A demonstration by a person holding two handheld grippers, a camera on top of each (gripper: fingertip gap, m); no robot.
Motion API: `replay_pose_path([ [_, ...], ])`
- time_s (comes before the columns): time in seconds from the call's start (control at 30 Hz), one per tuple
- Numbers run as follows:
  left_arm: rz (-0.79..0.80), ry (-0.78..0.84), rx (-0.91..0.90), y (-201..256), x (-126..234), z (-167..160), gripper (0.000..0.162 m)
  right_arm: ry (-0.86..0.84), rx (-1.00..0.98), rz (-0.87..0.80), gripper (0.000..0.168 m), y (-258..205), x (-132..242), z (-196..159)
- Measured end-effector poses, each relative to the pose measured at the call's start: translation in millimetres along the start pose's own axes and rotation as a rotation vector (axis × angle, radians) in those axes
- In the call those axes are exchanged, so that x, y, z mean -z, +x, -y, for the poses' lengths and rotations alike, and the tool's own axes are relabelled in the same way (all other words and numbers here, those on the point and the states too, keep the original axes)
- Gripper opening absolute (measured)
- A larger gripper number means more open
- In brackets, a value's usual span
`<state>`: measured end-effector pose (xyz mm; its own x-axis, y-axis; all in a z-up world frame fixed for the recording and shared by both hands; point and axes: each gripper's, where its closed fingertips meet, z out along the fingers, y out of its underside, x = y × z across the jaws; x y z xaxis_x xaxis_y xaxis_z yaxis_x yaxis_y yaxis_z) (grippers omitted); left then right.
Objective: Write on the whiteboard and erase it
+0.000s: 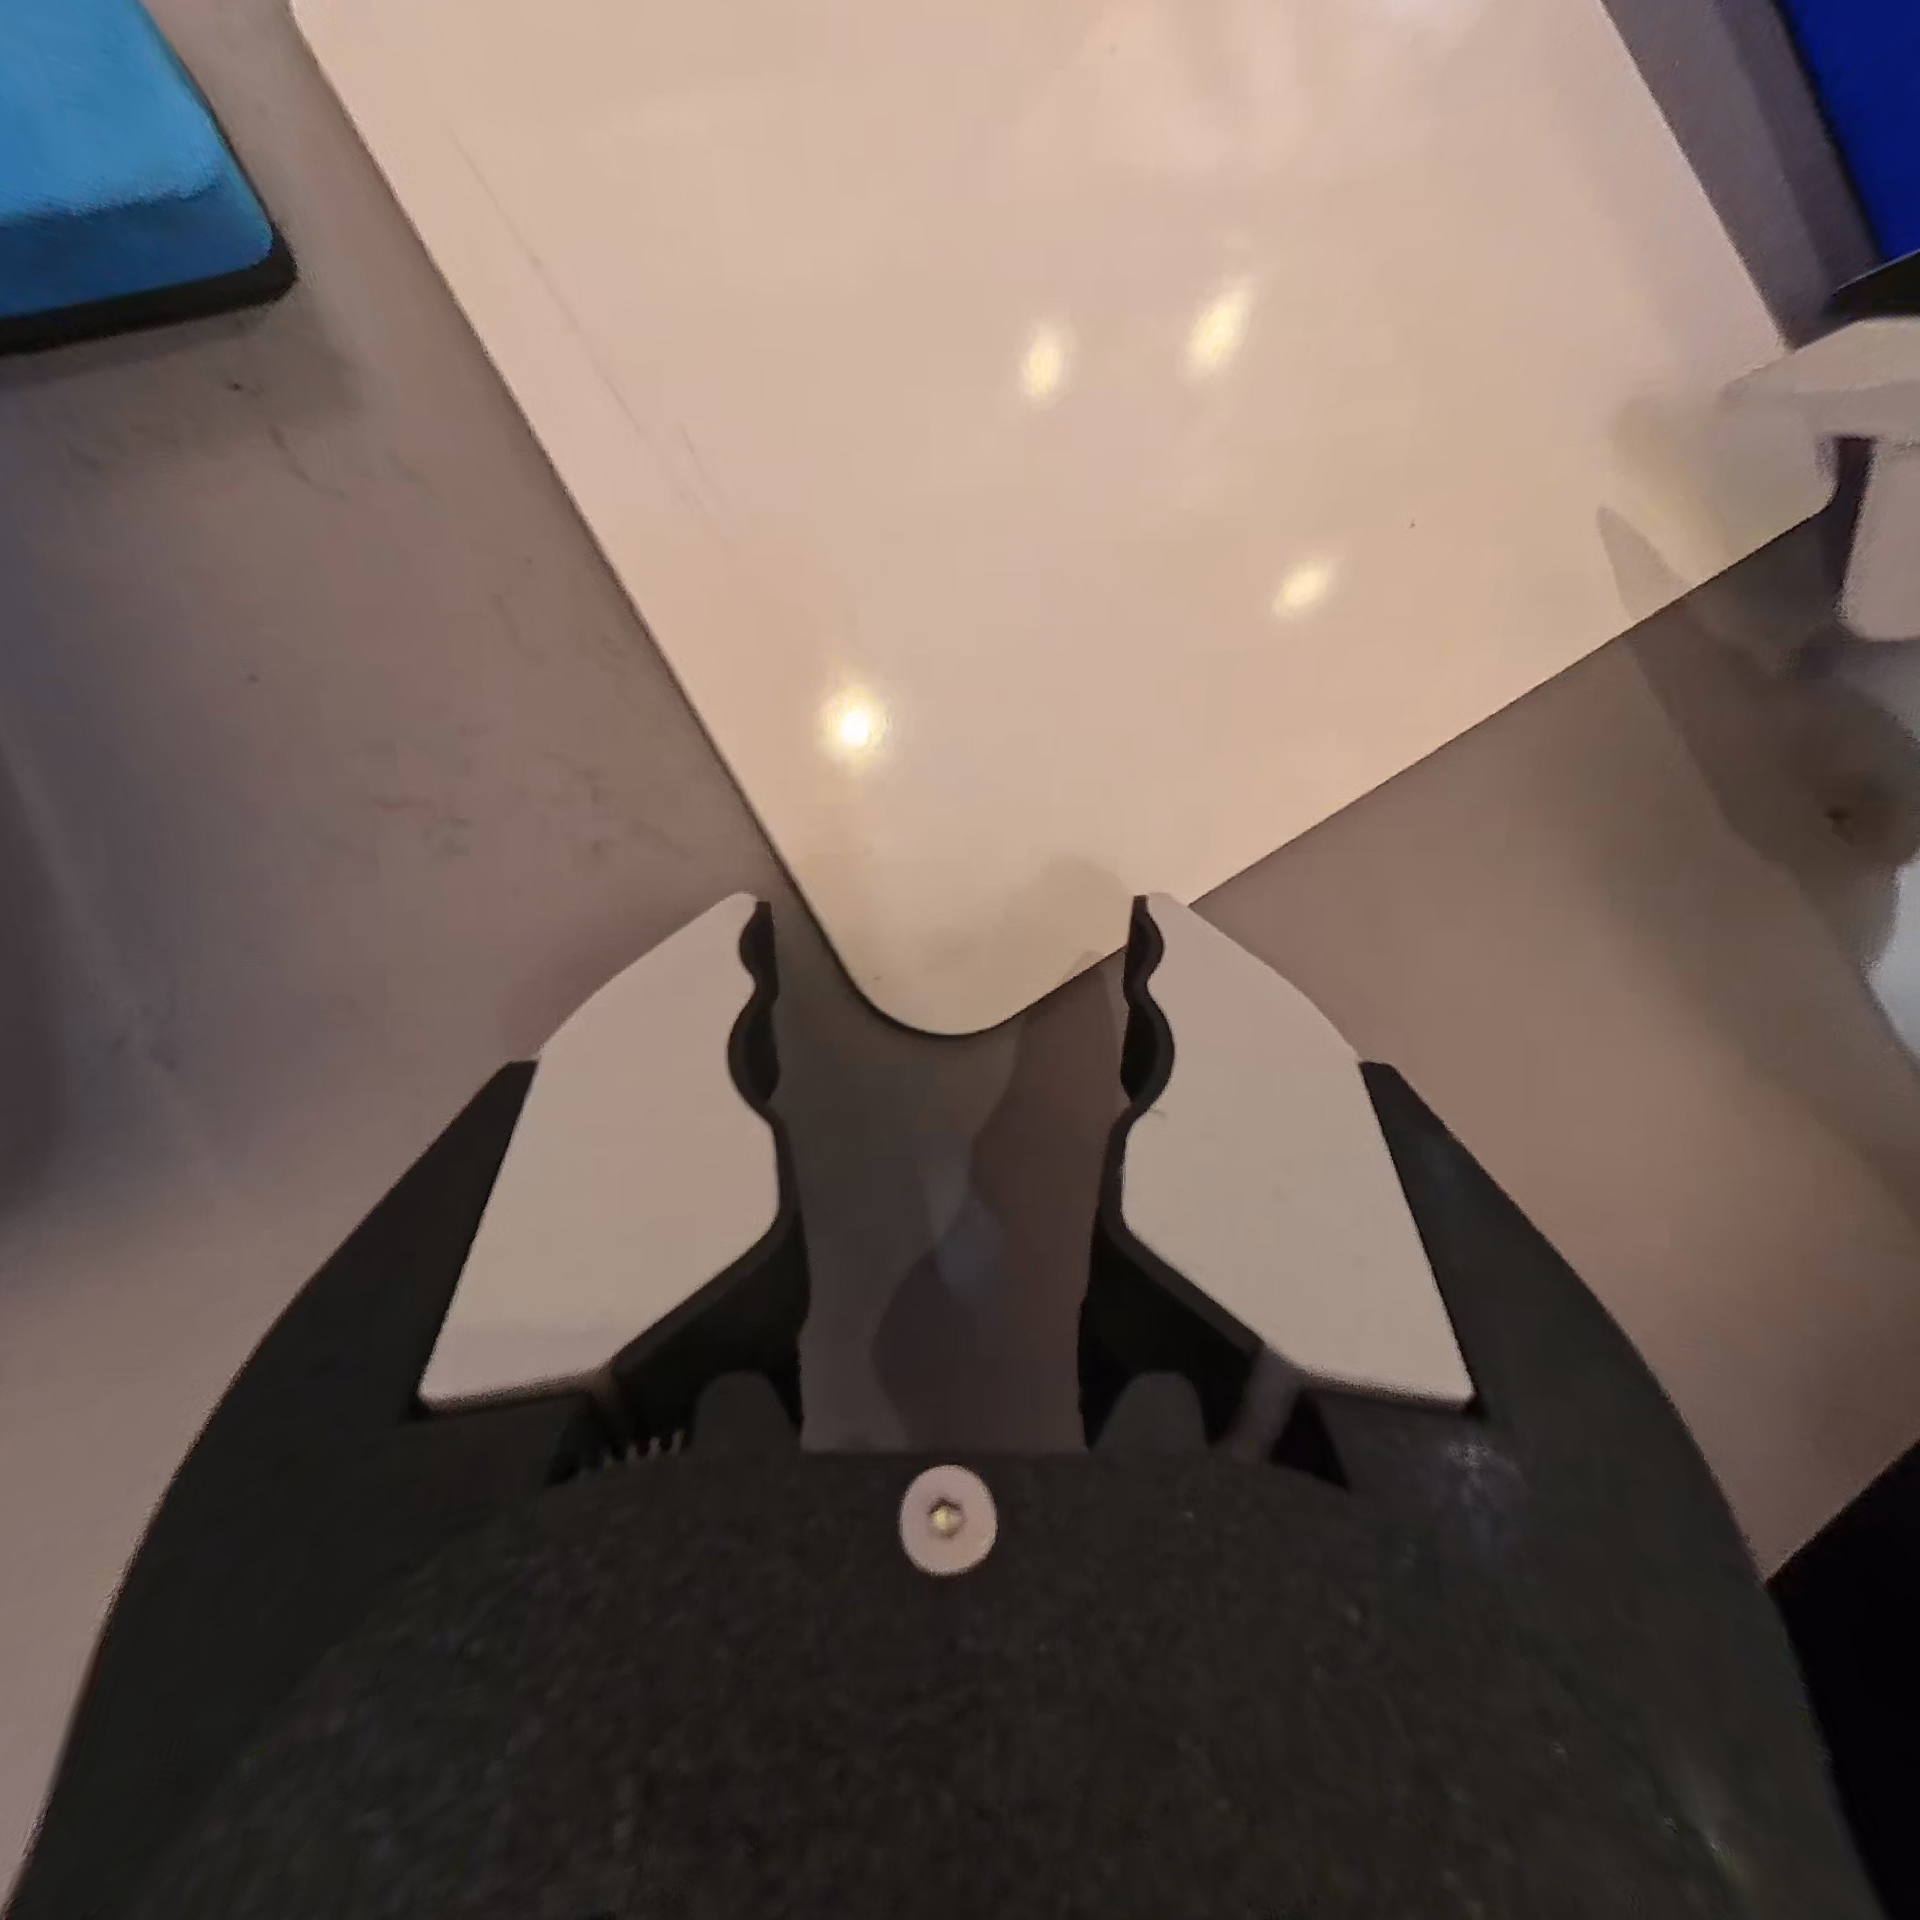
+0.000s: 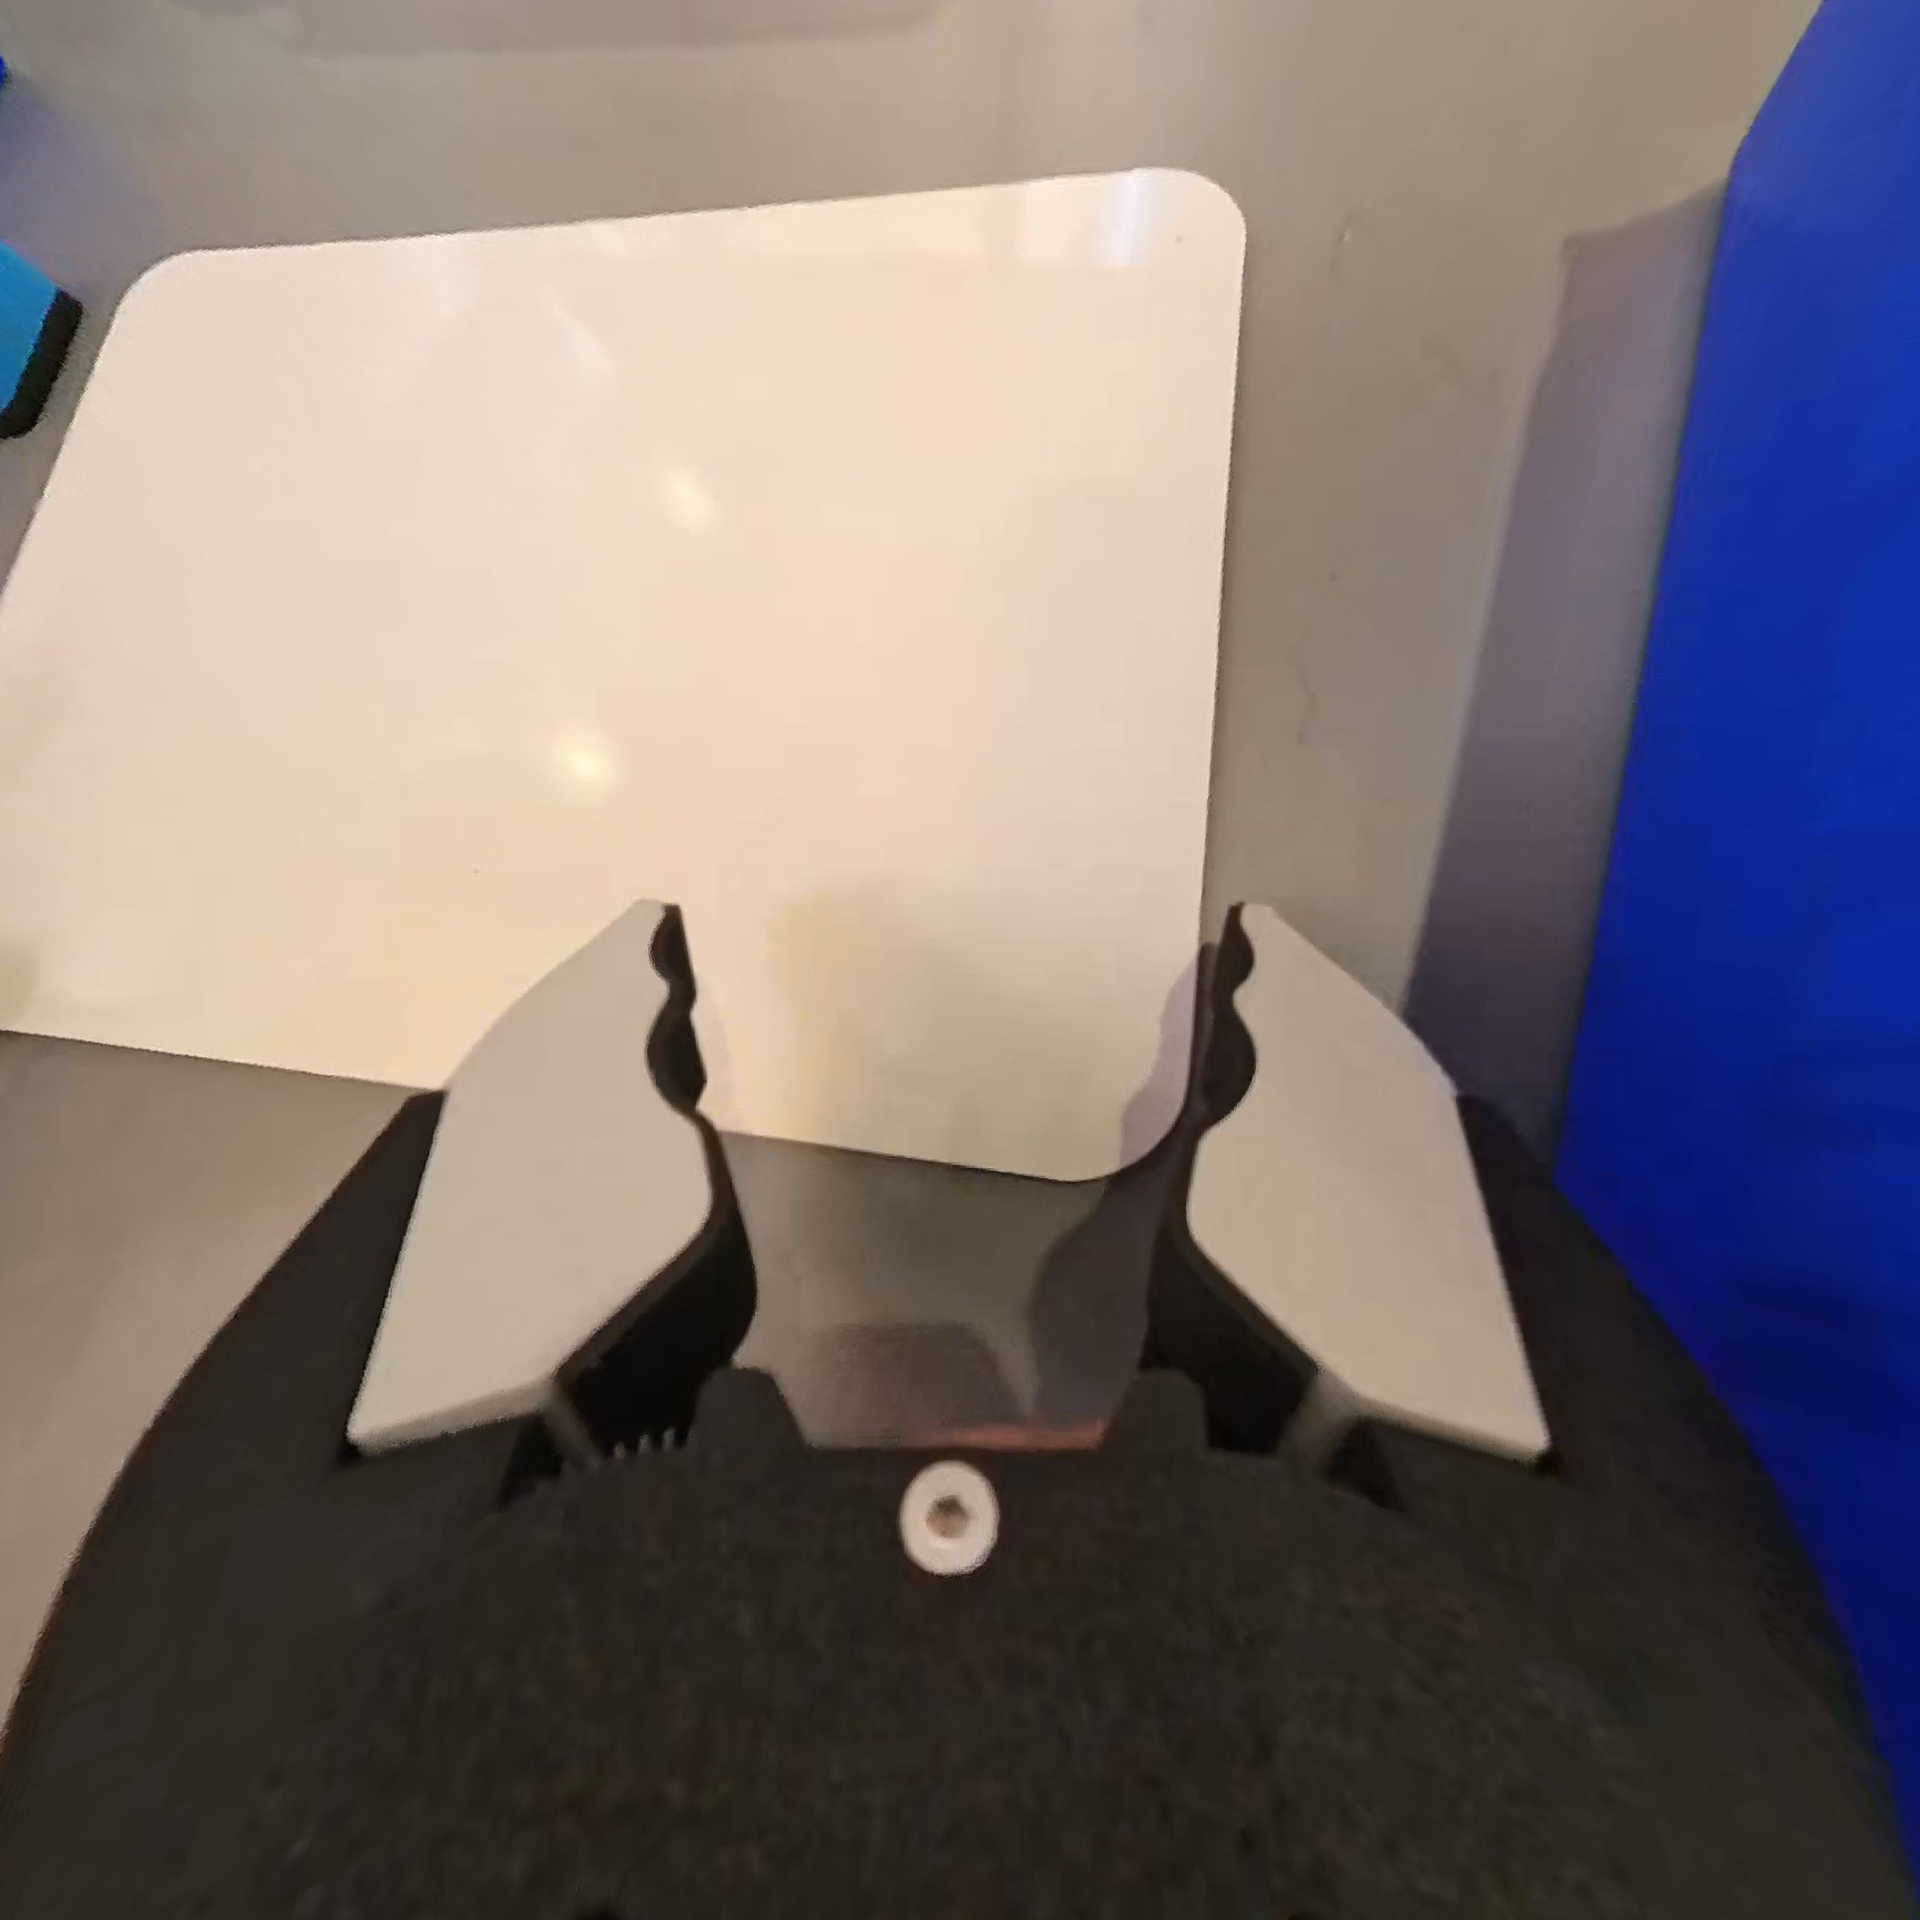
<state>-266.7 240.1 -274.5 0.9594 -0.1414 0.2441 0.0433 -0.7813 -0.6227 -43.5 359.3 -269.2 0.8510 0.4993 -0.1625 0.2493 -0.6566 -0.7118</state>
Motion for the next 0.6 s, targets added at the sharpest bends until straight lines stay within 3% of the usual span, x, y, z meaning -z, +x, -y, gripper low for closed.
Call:
replay_pose_path([
  [0.07,-0.028,0.005,0.015,5,-2,2,0.063,-0.031,-0.019,0.019,0.095,-2,-2,-9],
  [0.27,0.000,-0.010,-0.012,3,-8,8,0.079,-0.042,-0.006,0.043,0.103,-15,5,-20],
  [0.33,0.010,-0.023,-0.033,1,-9,9,0.076,-0.040,0.012,0.036,0.104,-16,8,-25],
  [0.5,0.033,-0.023,-0.034,-6,-11,13,0.086,-0.045,0.005,0.073,0.099,-24,12,-28],
  [0.6,0.051,-0.029,-0.049,-11,-11,13,0.081,-0.029,0.021,0.068,0.096,-23,10,-25],
])
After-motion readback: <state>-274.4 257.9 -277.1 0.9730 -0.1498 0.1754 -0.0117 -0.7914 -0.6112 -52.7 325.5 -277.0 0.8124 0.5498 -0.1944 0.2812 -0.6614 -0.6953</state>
